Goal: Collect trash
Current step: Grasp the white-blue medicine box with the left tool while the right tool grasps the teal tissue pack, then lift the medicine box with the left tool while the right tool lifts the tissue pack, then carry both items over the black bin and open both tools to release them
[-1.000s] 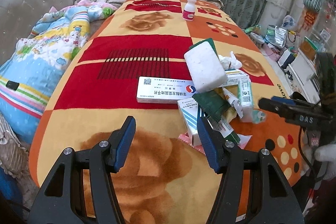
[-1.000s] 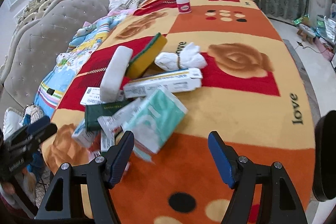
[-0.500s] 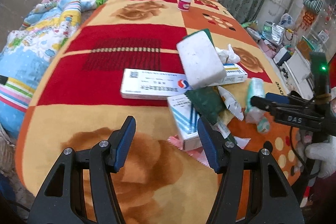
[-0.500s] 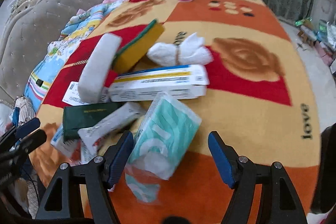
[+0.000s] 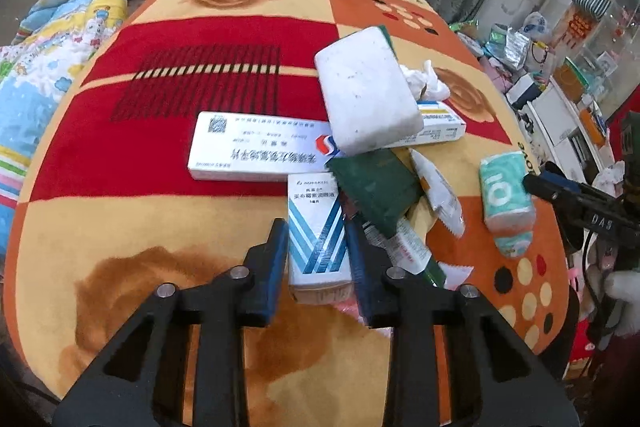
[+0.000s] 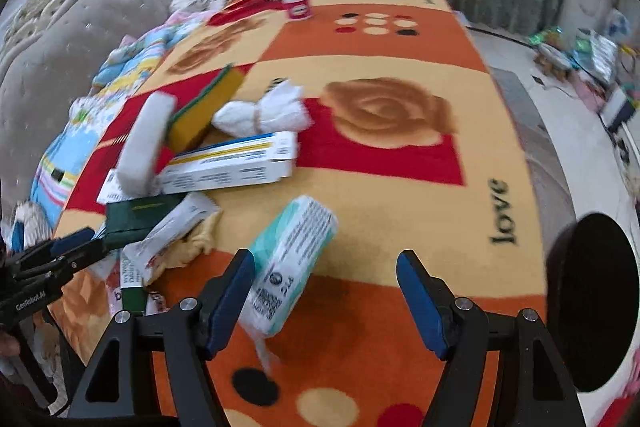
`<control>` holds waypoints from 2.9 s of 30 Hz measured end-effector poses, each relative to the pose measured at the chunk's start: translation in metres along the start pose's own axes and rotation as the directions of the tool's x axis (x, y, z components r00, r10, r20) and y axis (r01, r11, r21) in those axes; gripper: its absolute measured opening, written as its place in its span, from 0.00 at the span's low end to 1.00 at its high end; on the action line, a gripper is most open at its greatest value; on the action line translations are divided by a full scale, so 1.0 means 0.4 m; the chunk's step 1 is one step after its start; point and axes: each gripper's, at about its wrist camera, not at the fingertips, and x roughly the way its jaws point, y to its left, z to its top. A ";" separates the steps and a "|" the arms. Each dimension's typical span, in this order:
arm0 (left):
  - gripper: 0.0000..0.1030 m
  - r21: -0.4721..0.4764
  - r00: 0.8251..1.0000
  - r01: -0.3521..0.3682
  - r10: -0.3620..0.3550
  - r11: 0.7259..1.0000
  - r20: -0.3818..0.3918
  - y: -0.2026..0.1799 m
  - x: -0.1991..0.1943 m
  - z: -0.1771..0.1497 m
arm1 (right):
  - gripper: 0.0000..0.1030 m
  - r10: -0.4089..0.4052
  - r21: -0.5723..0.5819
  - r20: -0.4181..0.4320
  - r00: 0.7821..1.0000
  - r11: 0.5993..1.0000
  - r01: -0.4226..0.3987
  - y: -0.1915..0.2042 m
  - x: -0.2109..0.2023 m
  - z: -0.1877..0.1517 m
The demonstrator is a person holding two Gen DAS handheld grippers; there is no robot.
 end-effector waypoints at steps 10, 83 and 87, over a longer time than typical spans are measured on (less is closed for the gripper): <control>0.27 -0.008 0.998 -0.032 0.033 0.999 0.051 0.057 -0.098 -0.027 | 0.69 -0.037 0.022 -0.015 0.999 0.999 0.037 -0.018 0.001 -0.014; 0.27 0.348 0.982 0.171 -0.189 0.922 0.017 -0.677 0.043 0.072 | 0.49 -0.119 0.194 0.122 0.985 0.977 0.094 -0.394 -0.221 -0.147; 0.27 0.365 0.978 0.195 -0.209 0.910 -0.001 -0.735 0.070 0.077 | 0.49 -0.139 0.222 0.116 0.983 0.969 0.111 -0.443 -0.229 -0.161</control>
